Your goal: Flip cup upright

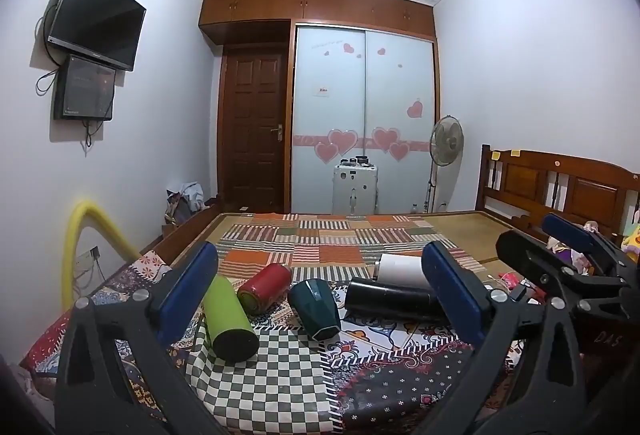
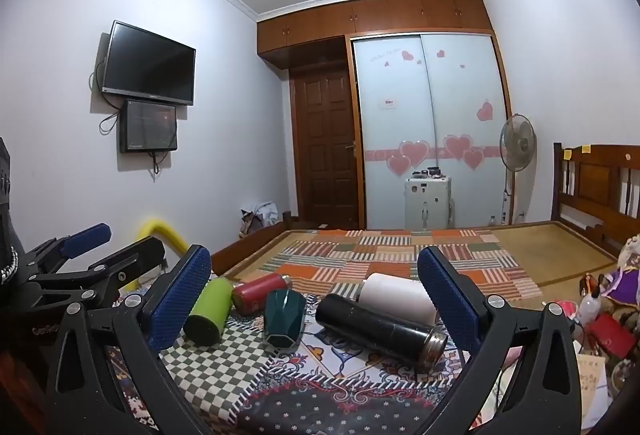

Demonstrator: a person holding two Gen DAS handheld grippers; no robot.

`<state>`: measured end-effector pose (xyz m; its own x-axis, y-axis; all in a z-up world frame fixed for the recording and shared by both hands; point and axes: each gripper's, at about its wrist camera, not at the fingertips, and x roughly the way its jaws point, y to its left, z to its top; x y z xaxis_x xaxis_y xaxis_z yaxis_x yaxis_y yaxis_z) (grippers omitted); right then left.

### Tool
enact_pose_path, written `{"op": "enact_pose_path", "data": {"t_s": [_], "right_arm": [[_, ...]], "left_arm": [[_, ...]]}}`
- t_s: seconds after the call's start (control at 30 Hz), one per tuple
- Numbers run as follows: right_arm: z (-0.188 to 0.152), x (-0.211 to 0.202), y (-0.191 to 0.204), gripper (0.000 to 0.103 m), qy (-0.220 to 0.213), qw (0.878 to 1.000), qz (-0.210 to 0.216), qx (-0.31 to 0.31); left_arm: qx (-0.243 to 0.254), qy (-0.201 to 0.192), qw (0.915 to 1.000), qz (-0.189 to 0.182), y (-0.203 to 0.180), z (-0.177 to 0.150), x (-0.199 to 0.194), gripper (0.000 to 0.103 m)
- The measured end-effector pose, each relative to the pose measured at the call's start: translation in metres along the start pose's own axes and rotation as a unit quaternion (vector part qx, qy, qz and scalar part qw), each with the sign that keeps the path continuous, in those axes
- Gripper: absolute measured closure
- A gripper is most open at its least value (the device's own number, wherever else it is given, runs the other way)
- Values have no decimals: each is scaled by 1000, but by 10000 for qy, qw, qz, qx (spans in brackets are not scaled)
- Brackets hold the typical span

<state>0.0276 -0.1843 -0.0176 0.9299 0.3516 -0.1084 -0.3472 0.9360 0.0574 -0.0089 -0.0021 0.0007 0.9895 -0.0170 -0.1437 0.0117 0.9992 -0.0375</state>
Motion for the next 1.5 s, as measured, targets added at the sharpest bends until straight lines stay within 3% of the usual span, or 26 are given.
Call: {"op": "enact_pose_path", "data": {"t_s": [1.5], "right_arm": [[0,-1,1,0,26,10000,15,-8]], "left_arm": [[-38,-6,10000,-36,1,-1,1,0]]}}
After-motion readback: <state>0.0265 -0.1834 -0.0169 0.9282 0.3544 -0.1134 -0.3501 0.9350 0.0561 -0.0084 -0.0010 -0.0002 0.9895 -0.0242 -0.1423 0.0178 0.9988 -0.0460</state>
